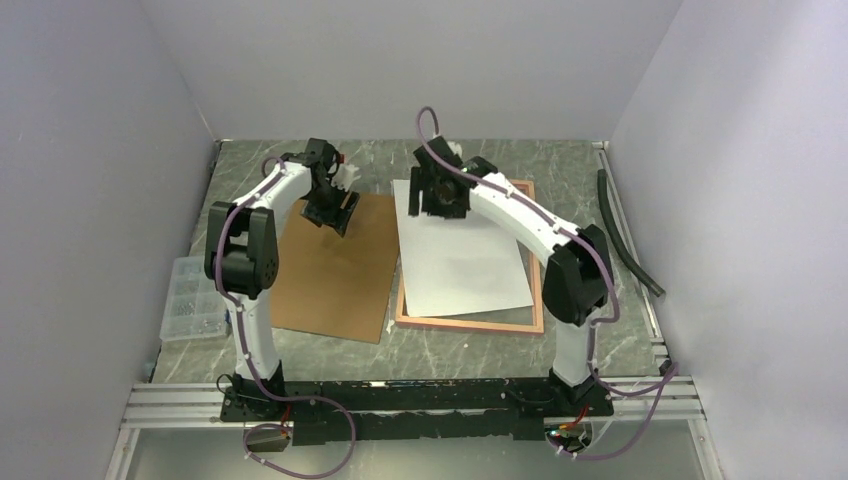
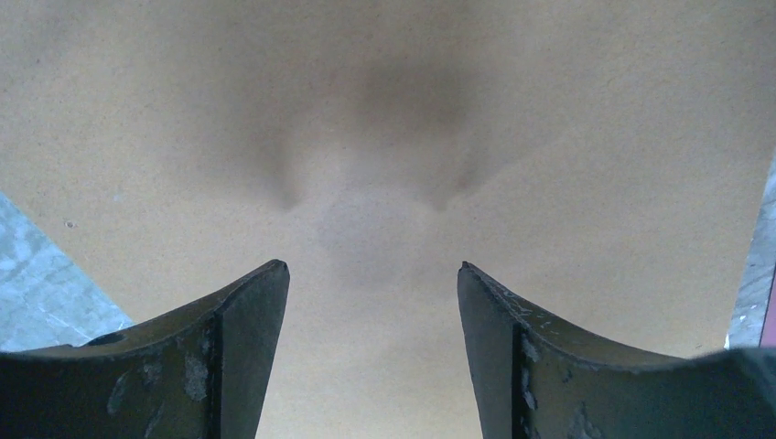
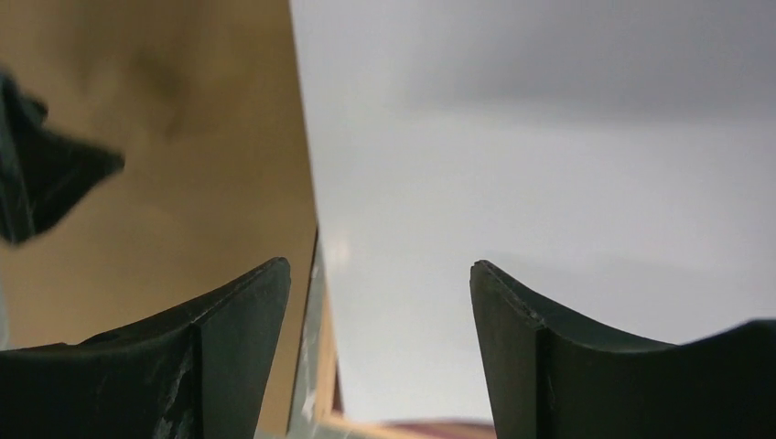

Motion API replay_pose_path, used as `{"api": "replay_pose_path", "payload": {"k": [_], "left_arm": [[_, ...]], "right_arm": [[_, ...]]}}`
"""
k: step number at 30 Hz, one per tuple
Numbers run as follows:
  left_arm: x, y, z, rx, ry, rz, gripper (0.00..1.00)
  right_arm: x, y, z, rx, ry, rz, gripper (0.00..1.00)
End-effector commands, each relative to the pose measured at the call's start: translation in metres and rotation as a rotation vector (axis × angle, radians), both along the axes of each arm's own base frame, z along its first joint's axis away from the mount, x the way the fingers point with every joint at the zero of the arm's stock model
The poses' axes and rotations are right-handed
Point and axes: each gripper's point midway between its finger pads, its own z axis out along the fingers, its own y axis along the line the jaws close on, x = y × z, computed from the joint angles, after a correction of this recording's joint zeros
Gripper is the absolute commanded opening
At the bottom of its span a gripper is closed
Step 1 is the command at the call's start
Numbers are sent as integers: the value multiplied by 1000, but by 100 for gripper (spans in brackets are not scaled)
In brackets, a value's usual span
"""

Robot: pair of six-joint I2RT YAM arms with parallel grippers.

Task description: Put the photo into the frame

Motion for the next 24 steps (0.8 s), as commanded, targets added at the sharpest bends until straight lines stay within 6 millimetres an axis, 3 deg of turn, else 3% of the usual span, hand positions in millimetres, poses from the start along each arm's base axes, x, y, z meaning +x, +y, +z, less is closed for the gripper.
{"api": "replay_pose_path", "payload": {"k": [1, 5, 9, 18, 24], "left_arm": [[-2, 4, 20, -59, -15, 23, 73], [-2, -5, 18, -80, -15, 10, 73], [11, -24, 11, -88, -31, -15, 73], [61, -65, 0, -90, -78, -36, 69], [73, -83, -3, -121, -88, -48, 68]], "right_arm": [[80, -42, 21, -106, -180, -39, 77], [121, -101, 14, -53, -147, -140, 77], [138, -142, -6, 75, -76, -175, 76], [161, -177, -39, 244, -19, -157, 75], [194, -188, -48, 321, -59, -142, 75]]}}
